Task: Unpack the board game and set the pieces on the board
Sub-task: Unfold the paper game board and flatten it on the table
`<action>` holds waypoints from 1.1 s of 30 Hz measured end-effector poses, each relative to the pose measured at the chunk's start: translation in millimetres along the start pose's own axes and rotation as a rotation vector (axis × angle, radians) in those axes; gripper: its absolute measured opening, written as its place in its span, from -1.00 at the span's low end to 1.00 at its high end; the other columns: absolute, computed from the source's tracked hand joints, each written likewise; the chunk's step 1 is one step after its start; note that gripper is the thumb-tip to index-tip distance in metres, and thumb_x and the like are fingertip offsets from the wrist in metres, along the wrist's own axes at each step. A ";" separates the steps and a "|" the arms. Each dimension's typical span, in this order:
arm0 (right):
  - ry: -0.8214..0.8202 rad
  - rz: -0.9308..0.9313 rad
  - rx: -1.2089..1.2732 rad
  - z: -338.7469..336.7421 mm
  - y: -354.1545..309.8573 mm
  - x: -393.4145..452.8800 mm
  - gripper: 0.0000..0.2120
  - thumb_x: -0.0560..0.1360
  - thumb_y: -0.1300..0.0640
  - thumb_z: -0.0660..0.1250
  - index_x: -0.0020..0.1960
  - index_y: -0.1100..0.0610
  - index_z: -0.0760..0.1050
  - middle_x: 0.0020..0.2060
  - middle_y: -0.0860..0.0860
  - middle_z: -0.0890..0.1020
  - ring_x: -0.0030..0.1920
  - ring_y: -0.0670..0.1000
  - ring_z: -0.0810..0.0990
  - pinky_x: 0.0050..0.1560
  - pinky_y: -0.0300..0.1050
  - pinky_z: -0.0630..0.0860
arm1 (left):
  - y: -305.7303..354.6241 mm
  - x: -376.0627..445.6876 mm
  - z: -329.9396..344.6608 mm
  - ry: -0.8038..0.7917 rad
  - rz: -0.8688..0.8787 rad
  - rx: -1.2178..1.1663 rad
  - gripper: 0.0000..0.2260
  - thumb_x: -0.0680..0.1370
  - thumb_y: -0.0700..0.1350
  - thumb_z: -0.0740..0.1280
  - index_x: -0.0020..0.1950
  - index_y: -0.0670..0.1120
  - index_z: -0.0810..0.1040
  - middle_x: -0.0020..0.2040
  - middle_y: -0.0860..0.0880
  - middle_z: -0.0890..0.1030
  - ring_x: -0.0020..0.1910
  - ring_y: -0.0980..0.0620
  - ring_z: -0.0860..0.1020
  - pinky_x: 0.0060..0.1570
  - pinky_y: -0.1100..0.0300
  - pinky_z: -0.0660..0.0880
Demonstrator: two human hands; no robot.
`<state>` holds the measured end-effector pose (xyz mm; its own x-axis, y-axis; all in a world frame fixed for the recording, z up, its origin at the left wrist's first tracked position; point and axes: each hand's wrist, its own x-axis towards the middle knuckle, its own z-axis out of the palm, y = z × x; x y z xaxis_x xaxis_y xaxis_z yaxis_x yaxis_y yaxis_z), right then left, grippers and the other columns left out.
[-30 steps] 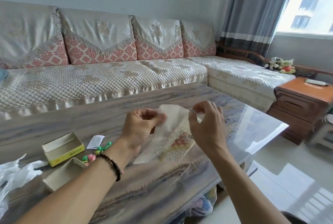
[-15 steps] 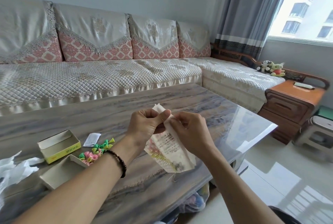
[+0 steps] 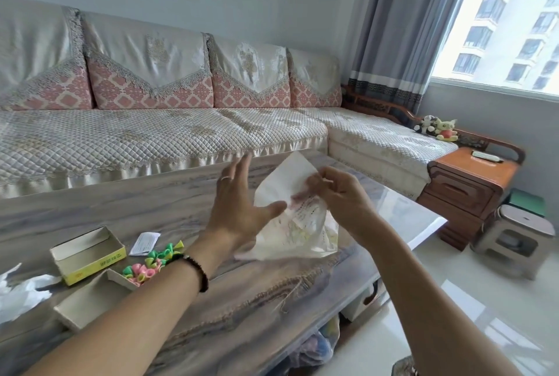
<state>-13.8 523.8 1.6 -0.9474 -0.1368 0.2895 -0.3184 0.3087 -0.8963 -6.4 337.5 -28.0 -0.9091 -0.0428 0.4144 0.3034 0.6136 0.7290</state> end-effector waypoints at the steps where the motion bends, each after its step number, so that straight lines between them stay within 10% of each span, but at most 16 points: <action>1: -0.042 -0.012 0.005 -1.4 -4.8 -1.0 -0.86 0.60 0.18 0.24 -0.06 0.22 0.53 -0.18 0.16 0.71 -0.15 0.21 0.68 -0.09 0.16 0.61 | 2.8 4.7 1.7 -0.031 0.035 0.060 -0.15 0.41 0.10 0.51 0.57 0.01 0.14 0.58 -0.01 0.10 0.55 -0.01 0.05 0.50 -0.07 0.13; 4: 0.022 -0.075 -0.117 -8.5 -10.2 -0.6 -0.89 0.57 0.17 0.29 -0.09 0.19 0.54 -0.21 0.16 0.69 -0.19 0.31 0.64 -0.14 0.25 0.58 | 8.4 18.7 3.0 -0.074 0.063 -0.093 -0.78 0.48 -0.01 0.46 0.03 -0.12 0.67 0.16 -0.01 0.63 0.17 0.05 0.55 0.16 0.07 0.49; 7: 0.125 -0.158 -0.444 -20.0 -7.3 -3.7 -0.82 0.42 0.06 0.47 -0.03 0.01 0.52 -0.23 -0.03 0.67 -0.23 0.00 0.65 -0.14 0.03 0.61 | 19.5 22.9 -0.9 -0.093 -0.058 -0.405 -0.71 0.59 -0.09 0.34 -0.23 -0.28 0.54 -0.37 -0.03 0.53 -0.41 0.03 0.46 -0.39 0.24 0.40; 10: 0.000 -0.105 -0.668 -25.1 0.2 -10.8 -0.56 0.30 -0.06 0.53 0.11 0.02 0.48 -0.14 -0.14 0.63 -0.18 -0.11 0.62 -0.18 -0.19 0.56 | 35.9 25.1 -7.1 -0.086 -0.087 -0.481 -0.67 0.64 -0.08 0.24 -0.12 -0.35 0.49 -0.32 -0.17 0.55 -0.46 0.00 0.51 -0.49 0.20 0.46; 13: 0.034 -0.052 -0.809 -27.9 10.0 -10.9 -0.88 0.39 0.12 0.44 -0.13 0.16 0.59 -0.29 -0.06 0.63 -0.30 0.02 0.61 -0.32 -0.12 0.56 | 40.2 28.8 -11.0 -0.068 -0.075 -0.452 -0.70 0.64 -0.06 0.22 -0.12 -0.29 0.50 -0.26 -0.17 0.62 -0.36 -0.01 0.59 -0.40 0.13 0.53; 21: 0.195 0.238 -0.344 -57.4 9.7 -7.9 -0.90 0.52 0.15 0.37 -0.10 0.15 0.63 -0.32 -0.02 0.64 -0.41 -0.10 0.50 -0.40 -0.26 0.41 | 1.3 42.2 -29.9 0.147 -0.223 -0.217 -0.81 0.64 -0.15 0.23 -0.14 -0.17 0.51 -0.17 -0.15 0.62 -0.32 0.02 0.60 -0.54 0.35 0.45; 24: 0.162 0.145 -0.414 -56.3 -2.3 -3.8 -0.85 0.54 0.12 0.35 -0.12 0.17 0.63 -0.35 -0.01 0.64 -0.44 -0.06 0.49 -0.44 -0.25 0.41 | -9.4 44.1 -29.6 0.169 -0.240 -0.046 -0.91 0.59 -0.21 0.27 0.09 -0.17 0.48 0.05 -0.15 0.58 -0.10 -0.07 0.56 -0.37 0.21 0.48; 28: 0.054 0.074 -0.510 -48.4 -15.0 -0.1 -0.81 0.54 0.11 0.34 -0.18 0.16 0.63 -0.48 -0.14 0.60 -0.45 -0.12 0.48 -0.48 -0.33 0.40 | 10.0 35.1 -26.6 0.124 0.032 0.035 -0.24 0.46 -0.19 0.40 0.56 -0.12 0.06 0.48 -0.16 0.25 0.45 -0.14 0.23 0.41 -0.13 0.29; 31: -0.095 0.016 -0.504 -38.8 -21.4 -0.8 -0.86 0.50 0.08 0.39 -0.19 0.11 0.64 -0.35 -0.08 0.64 -0.31 -0.10 0.55 -0.32 -0.28 0.46 | 33.4 26.7 -16.3 -0.059 0.357 0.293 -0.09 0.41 0.04 0.48 0.59 -0.01 -0.01 0.53 -0.06 0.23 0.52 -0.04 0.13 0.51 -0.20 -0.08; 33: -0.145 -0.027 -0.456 -34.6 -23.6 -1.8 -0.91 0.47 0.09 0.43 -0.17 0.10 0.64 -0.31 -0.05 0.66 -0.33 -0.15 0.56 -0.30 -0.30 0.48 | 41.1 22.6 -7.1 -0.242 0.334 0.295 -0.17 0.42 0.07 0.49 0.56 0.00 0.11 0.38 -0.01 0.45 0.38 -0.03 0.39 0.49 -0.17 0.06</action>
<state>-5.8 549.3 33.9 -0.9345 -0.2702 0.2319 -0.3557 0.6801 -0.6411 -12.5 356.2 15.2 -0.8267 0.3568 0.4351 0.5274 0.7607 0.3783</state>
